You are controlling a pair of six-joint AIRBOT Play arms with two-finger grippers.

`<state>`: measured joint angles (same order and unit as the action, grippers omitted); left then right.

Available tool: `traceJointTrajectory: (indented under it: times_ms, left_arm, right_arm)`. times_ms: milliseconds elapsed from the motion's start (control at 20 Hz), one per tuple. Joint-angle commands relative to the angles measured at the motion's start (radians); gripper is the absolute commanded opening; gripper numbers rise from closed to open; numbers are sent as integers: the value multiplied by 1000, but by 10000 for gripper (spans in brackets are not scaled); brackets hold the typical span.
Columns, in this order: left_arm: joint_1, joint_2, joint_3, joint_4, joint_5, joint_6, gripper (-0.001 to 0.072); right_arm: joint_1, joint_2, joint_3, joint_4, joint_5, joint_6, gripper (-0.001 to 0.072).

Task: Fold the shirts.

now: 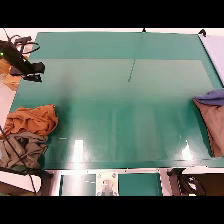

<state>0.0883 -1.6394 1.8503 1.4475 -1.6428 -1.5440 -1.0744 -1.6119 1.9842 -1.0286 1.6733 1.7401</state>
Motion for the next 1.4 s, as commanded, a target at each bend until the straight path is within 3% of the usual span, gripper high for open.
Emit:
traceJointTrajectory:
  times_ms: [0, 350, 400, 450, 550, 650, 750, 800, 850, 900, 1150, 1350]
  left_arm:
    - [0, 1, 0, -30, -5, 0, 30]
    - [0, 1, 0, -43, -24, 9, 30]
    - [0, 1, 0, -42, -24, 9, 30]
    - [0, 1, 0, -43, -24, 8, 30]
    - [0, 1, 0, -42, -22, 8, 30]
    - [0, 1, 0, -42, -15, 9, 30]
    - [0, 1, 0, -43, -11, 13, 30]
    - [0, 1, 0, -43, -5, 20, 30]
    - [0, 1, 0, -44, 2, 20, 30]
    - [0, 1, 2, -48, 2, 19, 30]
    - [-8, 90, -3, -108, 13, 14, 29]
    - [-79, 309, -258, -109, 79, -10, 29]
  right_arm:
    - [11, 26, 1, -319, 170, -4, 14]
    - [26, 106, -280, -556, 169, 41, 18]
    - [26, 105, -339, -580, 168, 41, 46]
    - [26, 103, -407, -596, 167, 42, 132]
    - [25, 90, -527, -599, 156, 73, 531]
    - [26, 68, -588, -597, 150, 117, 549]
    - [41, 49, -576, -543, 146, 119, 547]
    - [55, 49, -559, -504, 126, 110, 468]
    - [78, 50, -524, -450, 98, 74, 242]
    - [106, 52, -481, -397, 69, 32, 62]
    - [339, 167, -376, -281, -158, -64, 13]
    - [547, 346, -628, -278, -241, -130, 13]
